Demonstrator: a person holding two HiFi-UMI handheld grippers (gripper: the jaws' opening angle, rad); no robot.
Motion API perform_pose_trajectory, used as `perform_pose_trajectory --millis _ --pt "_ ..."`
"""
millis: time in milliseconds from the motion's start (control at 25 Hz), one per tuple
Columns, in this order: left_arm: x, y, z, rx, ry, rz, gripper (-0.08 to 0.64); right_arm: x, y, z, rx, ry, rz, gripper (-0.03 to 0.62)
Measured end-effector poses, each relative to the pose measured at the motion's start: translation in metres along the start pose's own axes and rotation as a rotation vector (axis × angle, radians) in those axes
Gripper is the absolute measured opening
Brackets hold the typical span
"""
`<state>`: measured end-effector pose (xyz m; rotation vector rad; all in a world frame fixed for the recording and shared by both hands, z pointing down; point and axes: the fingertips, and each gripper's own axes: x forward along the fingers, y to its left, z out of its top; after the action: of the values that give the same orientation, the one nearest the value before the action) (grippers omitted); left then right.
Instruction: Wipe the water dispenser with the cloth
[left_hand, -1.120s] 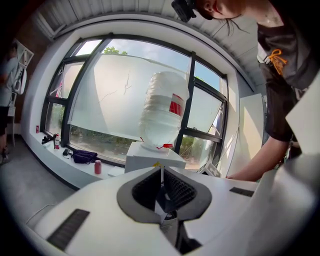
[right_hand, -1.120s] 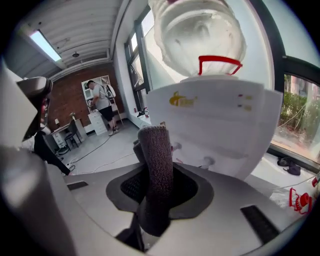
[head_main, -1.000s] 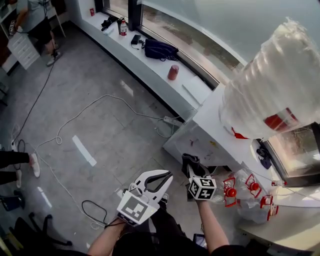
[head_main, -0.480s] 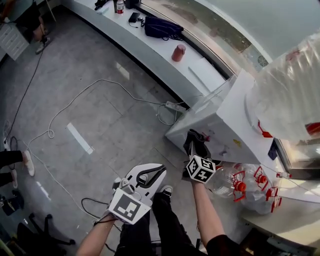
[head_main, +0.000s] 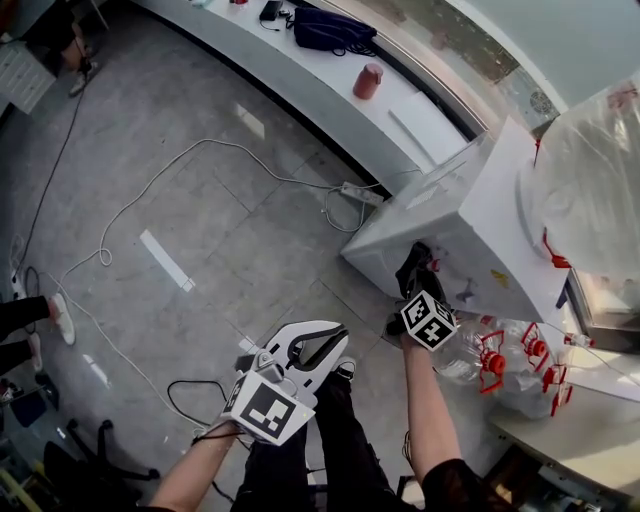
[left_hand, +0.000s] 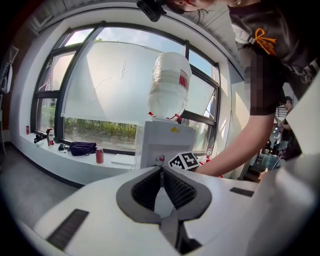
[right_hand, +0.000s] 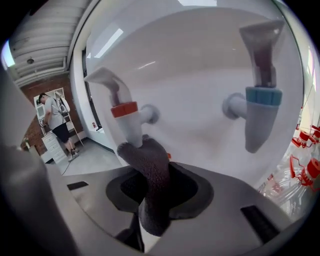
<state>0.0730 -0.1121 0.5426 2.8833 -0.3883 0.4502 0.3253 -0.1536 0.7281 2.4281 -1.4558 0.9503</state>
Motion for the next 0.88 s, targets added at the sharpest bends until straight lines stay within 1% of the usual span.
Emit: perform_pose_trajectory --millis 120,360,520,640,720,760,880 --pt "0.002 0.001 -0.003 -0.001 0.006 0.002 0.03 -0.004 -0.023 -0.003 0.004 0.004 -0.032 0.11" --pt "0.009 -0.003 -0.002 -0.002 0.006 0.001 0.029 -0.019 -0.077 -0.006 0.086 -0.009 -0.096 0.11" --pt "0.017 -0.006 0.001 0.001 0.003 -0.003 0.029 -0.037 -0.103 -0.004 0.11 -0.022 -0.171 0.11" --pt "0.023 -0.01 0.003 -0.001 -0.002 -0.005 0.029 -0.054 -0.124 -0.001 0.159 -0.04 -0.228 0.11" --pt "0.029 -0.014 0.004 -0.001 -0.005 -0.008 0.029 -0.065 -0.138 -0.002 0.197 -0.047 -0.245 0.109" --pt "0.031 -0.016 0.005 0.001 -0.004 -0.011 0.029 -0.07 -0.142 -0.004 0.199 -0.044 -0.246 0.109" --pt "0.032 -0.022 0.009 -0.005 -0.01 -0.022 0.029 -0.082 -0.145 -0.012 0.148 -0.013 -0.241 0.109"
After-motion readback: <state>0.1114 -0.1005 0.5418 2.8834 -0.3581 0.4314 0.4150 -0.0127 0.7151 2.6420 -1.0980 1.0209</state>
